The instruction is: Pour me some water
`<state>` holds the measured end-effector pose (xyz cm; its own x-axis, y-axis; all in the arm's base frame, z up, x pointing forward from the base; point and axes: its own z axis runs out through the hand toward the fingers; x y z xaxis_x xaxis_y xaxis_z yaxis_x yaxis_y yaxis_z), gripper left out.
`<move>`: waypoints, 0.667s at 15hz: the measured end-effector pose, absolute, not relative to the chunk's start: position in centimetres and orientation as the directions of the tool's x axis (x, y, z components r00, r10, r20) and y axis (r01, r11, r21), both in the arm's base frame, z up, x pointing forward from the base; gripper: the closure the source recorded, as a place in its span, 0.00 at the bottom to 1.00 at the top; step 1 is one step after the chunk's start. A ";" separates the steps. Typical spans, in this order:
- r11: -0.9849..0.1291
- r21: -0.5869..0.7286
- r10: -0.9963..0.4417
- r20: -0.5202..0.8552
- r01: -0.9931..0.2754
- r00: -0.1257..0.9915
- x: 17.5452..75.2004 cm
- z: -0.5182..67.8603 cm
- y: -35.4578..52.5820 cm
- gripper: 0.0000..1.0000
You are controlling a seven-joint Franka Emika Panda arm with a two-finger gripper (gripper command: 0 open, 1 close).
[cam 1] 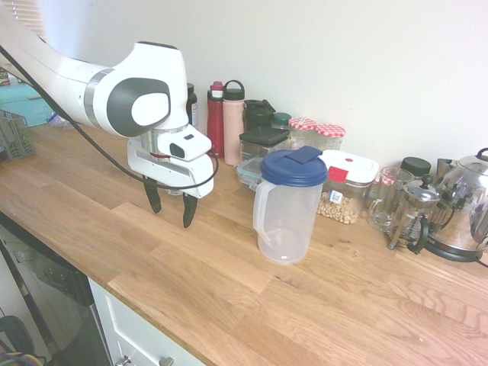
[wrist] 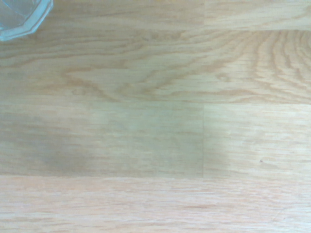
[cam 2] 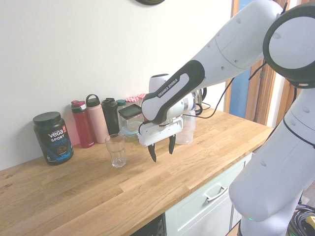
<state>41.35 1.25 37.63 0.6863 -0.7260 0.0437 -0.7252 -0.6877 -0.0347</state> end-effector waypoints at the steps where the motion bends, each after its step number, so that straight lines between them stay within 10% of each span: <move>1: -0.684 -0.035 -0.729 0.039 -0.728 0.683 41.4 37.5 1.3 0.00; 10: -0.624 -0.151 -0.779 0.193 -0.767 0.596 36.3 50.2 -3.1 0.00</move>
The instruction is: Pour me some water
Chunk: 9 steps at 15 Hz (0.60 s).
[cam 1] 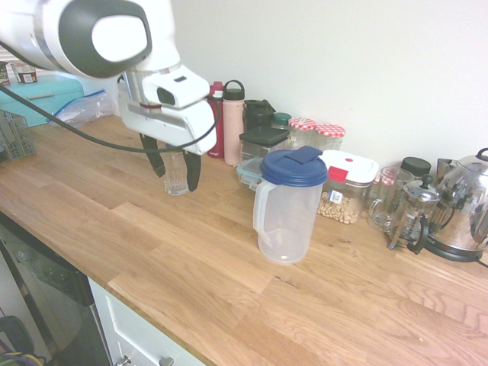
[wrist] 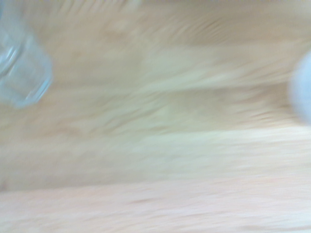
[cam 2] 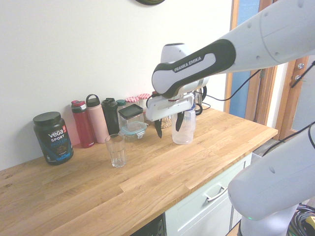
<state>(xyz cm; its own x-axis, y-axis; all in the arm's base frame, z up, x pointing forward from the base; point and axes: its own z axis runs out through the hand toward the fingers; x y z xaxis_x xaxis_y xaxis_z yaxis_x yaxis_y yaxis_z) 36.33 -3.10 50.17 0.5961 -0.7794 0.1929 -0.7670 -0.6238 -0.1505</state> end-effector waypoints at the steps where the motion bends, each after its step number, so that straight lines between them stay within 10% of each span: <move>1: -0.616 -0.170 -0.785 0.220 -0.769 0.580 35.4 51.0 -4.7 0.00; 9: -0.557 -0.265 -0.821 0.318 -0.787 0.474 30.8 50.1 -14.6 0.00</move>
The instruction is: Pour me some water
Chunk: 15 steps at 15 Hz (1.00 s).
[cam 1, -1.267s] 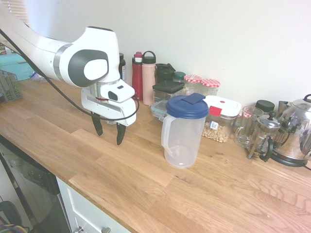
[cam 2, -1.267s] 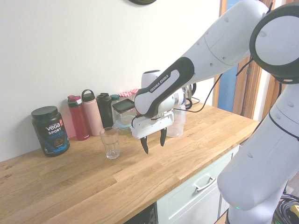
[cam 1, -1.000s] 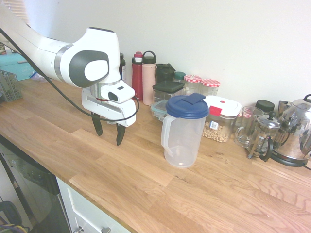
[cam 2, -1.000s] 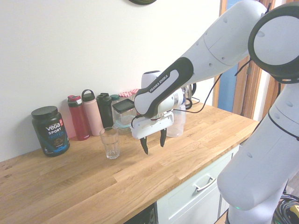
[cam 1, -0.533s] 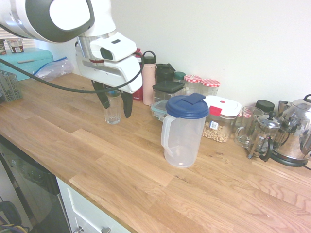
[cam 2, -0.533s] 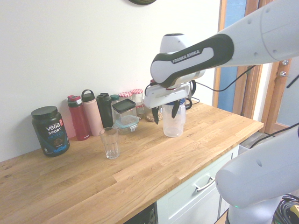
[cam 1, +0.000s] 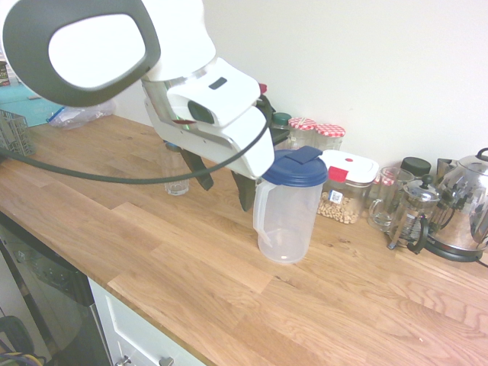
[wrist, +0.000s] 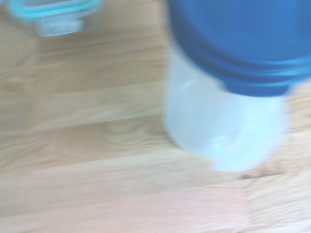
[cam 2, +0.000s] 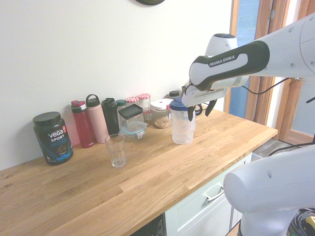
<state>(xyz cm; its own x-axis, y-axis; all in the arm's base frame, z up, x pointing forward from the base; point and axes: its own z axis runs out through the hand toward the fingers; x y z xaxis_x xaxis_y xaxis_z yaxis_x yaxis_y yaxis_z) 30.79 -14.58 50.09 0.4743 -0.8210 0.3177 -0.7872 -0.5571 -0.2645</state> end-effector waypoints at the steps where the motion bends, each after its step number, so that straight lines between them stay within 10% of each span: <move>1: -0.551 -0.274 -0.824 0.333 -0.788 0.460 31.2 49.7 -15.2 0.00; 5: -0.551 -0.278 -0.825 0.326 -0.787 0.462 34.9 46.9 -17.0 0.00; 6: -0.555 -0.272 -0.822 0.323 -0.786 0.468 35.8 46.5 -17.4 1.00; 15: -0.579 -0.261 -0.805 0.332 -0.772 0.492 39.3 47.1 -17.7 1.00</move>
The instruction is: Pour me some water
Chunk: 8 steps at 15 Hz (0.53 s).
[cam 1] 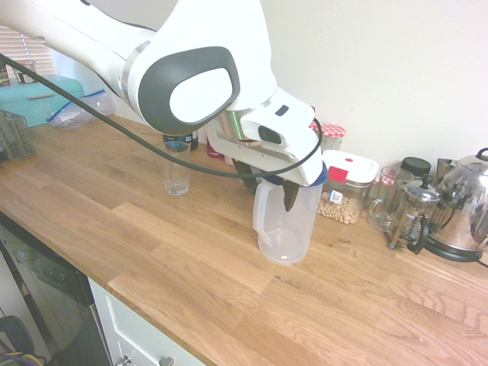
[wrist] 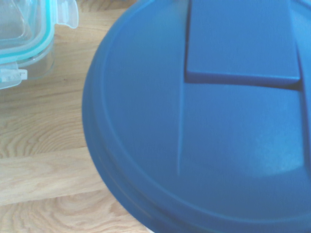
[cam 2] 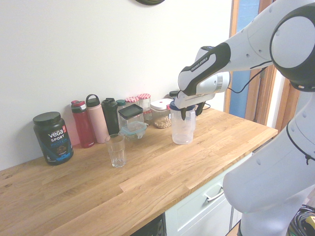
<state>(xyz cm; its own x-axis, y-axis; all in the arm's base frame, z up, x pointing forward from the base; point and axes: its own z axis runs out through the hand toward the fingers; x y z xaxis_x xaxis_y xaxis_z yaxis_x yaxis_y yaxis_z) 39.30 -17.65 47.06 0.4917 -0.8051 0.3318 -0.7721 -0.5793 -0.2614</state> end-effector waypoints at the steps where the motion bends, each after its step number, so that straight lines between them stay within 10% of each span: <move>1: -0.580 -0.260 -0.805 0.330 -0.772 0.493 39.3 46.9 -17.6 1.00; 8: -0.582 -0.249 -0.804 0.316 -0.774 0.503 39.1 45.9 -17.3 1.00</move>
<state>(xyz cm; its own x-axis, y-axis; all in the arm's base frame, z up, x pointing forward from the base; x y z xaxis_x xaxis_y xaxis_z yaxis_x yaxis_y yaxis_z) 39.06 -17.25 45.95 0.5031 -0.8045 0.3156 -0.7744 -0.5818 -0.2486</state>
